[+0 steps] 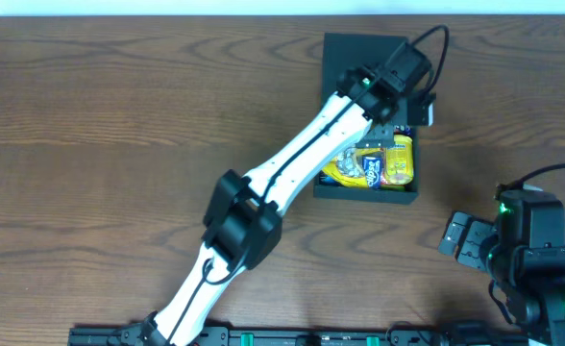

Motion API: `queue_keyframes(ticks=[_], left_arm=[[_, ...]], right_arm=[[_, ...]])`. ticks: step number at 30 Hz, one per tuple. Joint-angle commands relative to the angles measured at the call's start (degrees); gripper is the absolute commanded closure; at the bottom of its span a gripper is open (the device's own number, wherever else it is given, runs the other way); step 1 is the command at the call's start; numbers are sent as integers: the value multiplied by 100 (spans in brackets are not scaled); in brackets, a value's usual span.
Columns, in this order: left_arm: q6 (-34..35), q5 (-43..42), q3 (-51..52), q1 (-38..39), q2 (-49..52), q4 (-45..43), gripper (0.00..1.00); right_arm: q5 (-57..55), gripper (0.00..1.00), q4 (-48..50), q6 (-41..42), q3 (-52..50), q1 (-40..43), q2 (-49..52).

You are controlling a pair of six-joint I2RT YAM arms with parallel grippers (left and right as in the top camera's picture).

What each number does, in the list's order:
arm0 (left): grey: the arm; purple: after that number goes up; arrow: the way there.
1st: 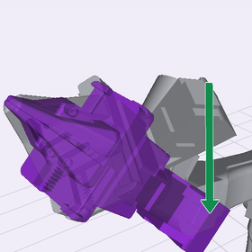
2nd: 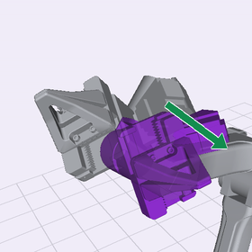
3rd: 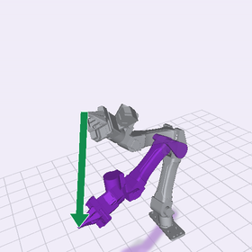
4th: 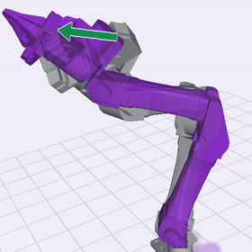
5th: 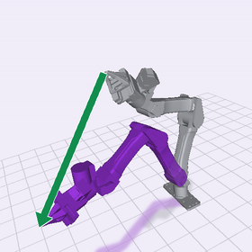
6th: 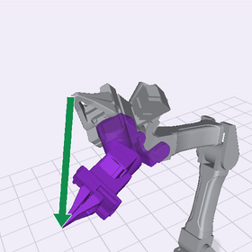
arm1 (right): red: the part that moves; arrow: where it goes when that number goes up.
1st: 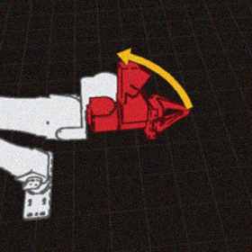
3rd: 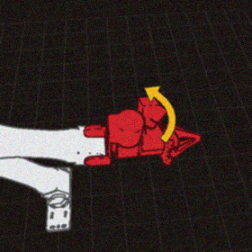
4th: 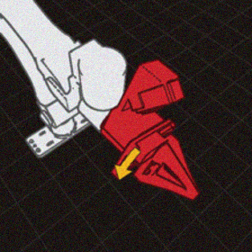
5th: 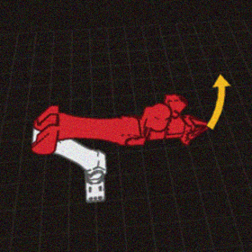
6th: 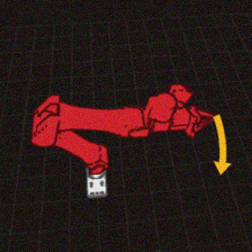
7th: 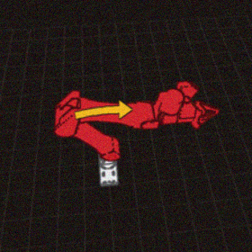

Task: Pack container
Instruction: 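Release the bar and raise the left gripper out of the box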

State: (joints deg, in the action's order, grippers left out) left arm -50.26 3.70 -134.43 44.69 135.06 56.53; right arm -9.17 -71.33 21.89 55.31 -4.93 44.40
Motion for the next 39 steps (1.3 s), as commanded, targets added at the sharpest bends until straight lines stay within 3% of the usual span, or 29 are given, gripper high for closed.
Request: queue_keyframes(ticks=[1,6,11,13,20,23,27,33,39], left_arm=[[555,540,-107,-59,-743,20,5],[2144,2247,-107,-173,-1427,205,5],[3486,2245,-107,-682,-2079,621,5],[4041,1526,-107,-1121,-2288,868,5],[4881,-2337,-105,-3136,-2317,1814,5],[4964,-3246,-105,-3609,-2020,2044,5],[4962,-3335,-105,-3624,-1517,2199,5],[4962,-3305,-105,-3036,-925,2229,5],[5427,-1805,-105,-2168,-562,2103,5]], right_arm=[[-138,1,2,35,-33,46,-15],[-138,1,-2,35,-33,46,-15],[-138,1,-4,35,-31,46,-15],[-138,1,-7,37,-31,46,-15],[-138,1,9,37,-28,46,-15],[-138,1,42,37,-28,46,-15],[-140,1,114,37,-28,46,-15],[-249,1,146,39,-28,46,-15],[-313,1,129,37,-28,46,-15]])
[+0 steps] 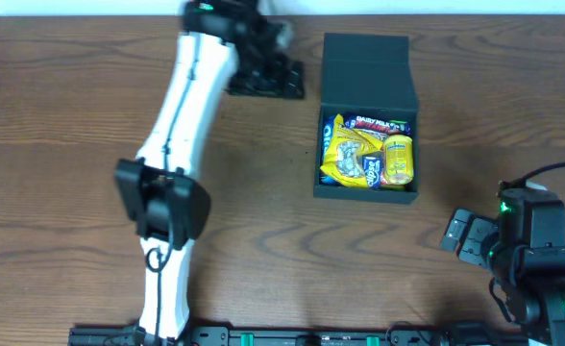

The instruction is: Pack container

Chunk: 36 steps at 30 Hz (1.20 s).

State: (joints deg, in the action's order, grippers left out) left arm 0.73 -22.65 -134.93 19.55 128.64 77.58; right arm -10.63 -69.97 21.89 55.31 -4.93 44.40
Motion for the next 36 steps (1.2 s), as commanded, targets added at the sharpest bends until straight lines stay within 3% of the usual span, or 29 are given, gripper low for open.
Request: queue_keyframes(ticks=[1,7,23,36], left_arm=[[431,1086,-55,474,96,-2,5],[1178,1602,15,907,149,-109,5],[1478,1912,1655,1169,151,-1202,5],[1858,2337,1757,1425,151,-1309,5]], right_arm=[[-179,1,-11,37,-28,46,-15],[-186,1,-116,37,-28,46,-15],[-181,1,-116,39,-28,46,-15],[-181,1,-114,37,-28,46,-15]])
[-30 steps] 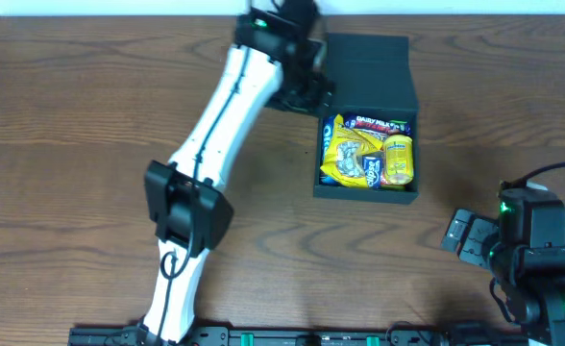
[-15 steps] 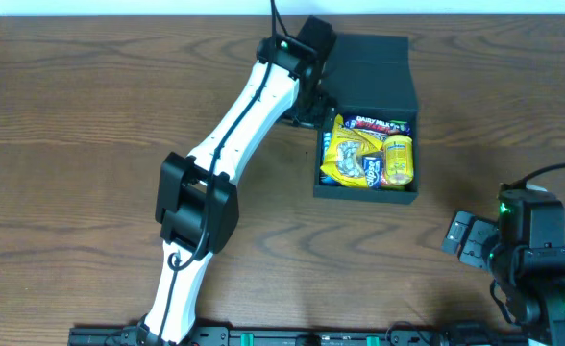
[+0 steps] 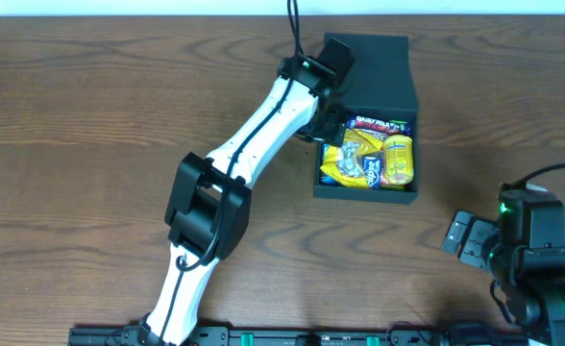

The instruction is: Pack container

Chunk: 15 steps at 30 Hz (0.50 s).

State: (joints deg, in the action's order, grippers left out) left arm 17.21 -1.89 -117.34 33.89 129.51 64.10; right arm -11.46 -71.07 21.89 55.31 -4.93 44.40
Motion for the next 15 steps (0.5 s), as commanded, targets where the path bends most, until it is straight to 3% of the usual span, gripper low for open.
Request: queue_keyframes(ticks=[1,15], left_arm=[[260,308,0,-11,63,57,5],[426,511,557,-9,63,-76,5]], right_arm=[[-98,1,-4,37,-28,46,-15],[-98,1,0,39,-28,46,-15]])
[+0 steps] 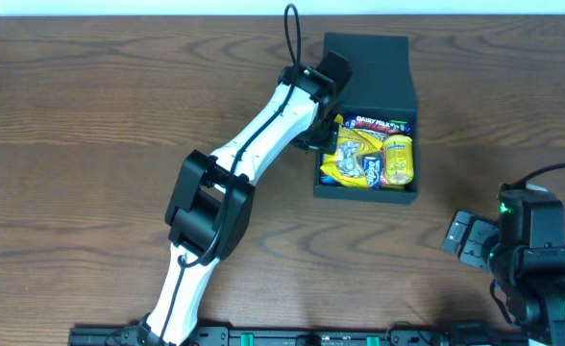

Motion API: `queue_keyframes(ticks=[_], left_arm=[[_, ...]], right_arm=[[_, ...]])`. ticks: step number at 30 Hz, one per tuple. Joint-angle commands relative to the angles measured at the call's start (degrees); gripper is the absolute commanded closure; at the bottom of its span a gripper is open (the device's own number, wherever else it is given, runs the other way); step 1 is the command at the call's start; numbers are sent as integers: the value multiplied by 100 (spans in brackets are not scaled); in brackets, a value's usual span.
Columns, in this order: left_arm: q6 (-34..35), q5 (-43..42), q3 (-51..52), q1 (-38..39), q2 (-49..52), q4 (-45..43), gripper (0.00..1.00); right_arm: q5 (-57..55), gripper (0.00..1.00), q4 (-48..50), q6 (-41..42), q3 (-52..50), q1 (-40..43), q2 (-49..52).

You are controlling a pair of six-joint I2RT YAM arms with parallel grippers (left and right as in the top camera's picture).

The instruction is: Pack container

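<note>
A black container (364,190) stands right of the table's middle, its lid (367,67) folded back on the far side. Inside lie a yellow snack bag (355,159), a small yellow packet (399,159) and a dark Dairy Milk pack (383,123). My left gripper (326,130) reaches down at the container's left wall, near its far left corner; the wrist hides its fingers. Near the table's front right corner my right gripper (460,238) rests low, far from the container.
The white left arm (244,173) stretches diagonally from the front edge to the container. The right arm's dark base (537,259) fills the front right corner. Brown wooden tabletop (90,144) lies all around.
My left gripper has shifted slightly toward the front along the container's left wall. The snacks, the lid and the right arm stay where they were.
My left gripper was first over the container's far right part, above the snacks. Then it was off at the far edge of the table, left of the lid. Then it stood at the container's left wall, where it is now.
</note>
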State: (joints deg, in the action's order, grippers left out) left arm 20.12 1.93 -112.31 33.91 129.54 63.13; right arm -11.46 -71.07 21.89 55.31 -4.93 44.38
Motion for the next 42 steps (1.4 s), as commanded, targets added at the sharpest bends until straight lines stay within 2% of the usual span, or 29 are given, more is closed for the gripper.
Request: queue_keyframes(ticks=[1,23,42], left_arm=[[133,127,55,-11,61,24,5],[566,1045,55,-72,61,804,5],[623,1191,57,-505,61,1202,5]], right_arm=[[-98,1,0,37,-28,46,-13],[-101,1,4,37,-28,46,-13],[-101,1,15,37,-28,46,-13]])
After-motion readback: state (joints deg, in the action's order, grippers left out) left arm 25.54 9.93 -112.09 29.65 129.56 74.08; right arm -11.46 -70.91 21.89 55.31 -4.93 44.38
